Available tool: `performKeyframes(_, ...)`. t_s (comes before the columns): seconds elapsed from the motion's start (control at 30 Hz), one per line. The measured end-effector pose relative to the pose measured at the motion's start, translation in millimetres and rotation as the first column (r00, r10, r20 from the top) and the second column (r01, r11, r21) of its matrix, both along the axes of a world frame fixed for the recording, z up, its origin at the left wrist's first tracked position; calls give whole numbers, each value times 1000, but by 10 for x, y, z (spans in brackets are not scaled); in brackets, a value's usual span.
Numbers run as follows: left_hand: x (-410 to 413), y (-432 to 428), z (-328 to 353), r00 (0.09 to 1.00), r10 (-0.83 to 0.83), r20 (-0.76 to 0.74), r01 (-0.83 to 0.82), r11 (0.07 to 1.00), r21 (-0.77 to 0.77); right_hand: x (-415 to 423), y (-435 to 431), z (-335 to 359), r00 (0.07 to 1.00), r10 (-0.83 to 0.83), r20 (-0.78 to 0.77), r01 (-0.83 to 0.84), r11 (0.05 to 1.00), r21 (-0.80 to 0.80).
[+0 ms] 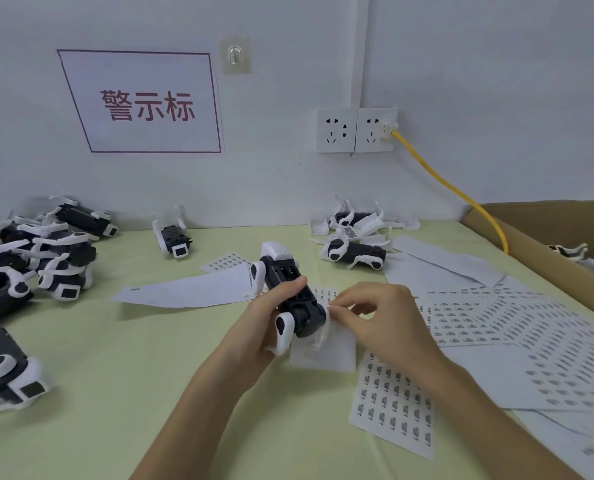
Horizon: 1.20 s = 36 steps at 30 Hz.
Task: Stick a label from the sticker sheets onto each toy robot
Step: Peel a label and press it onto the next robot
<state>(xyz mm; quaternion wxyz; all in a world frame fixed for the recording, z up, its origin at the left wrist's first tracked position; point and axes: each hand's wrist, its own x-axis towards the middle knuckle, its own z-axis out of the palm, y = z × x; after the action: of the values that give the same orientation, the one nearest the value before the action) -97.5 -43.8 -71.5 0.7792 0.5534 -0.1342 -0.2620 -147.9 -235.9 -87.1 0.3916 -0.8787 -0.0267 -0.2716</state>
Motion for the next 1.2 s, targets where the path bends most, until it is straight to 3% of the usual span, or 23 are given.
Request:
performKeyframes(0.23, -46, 1, 13, 999, 21, 32, -25, 992, 127, -4, -14, 57, 977, 13, -215, 19, 989, 146)
performKeyframes(0.63, -77, -16, 79, 995, -19, 95, -5, 969, 248, -81, -15, 140, 949, 88, -302, -46, 988, 144)
performKeyframes(0.93, -51, -31, 16, 990, -21, 136, -12, 971, 240, -81, -3, 208, 904, 177, -389, -28, 933, 358)
performKeyframes(1.2, -53, -39, 14, 992, 1, 128, -32, 970, 242, -81, 2, 204, 911, 157, -382, -29, 947, 320)
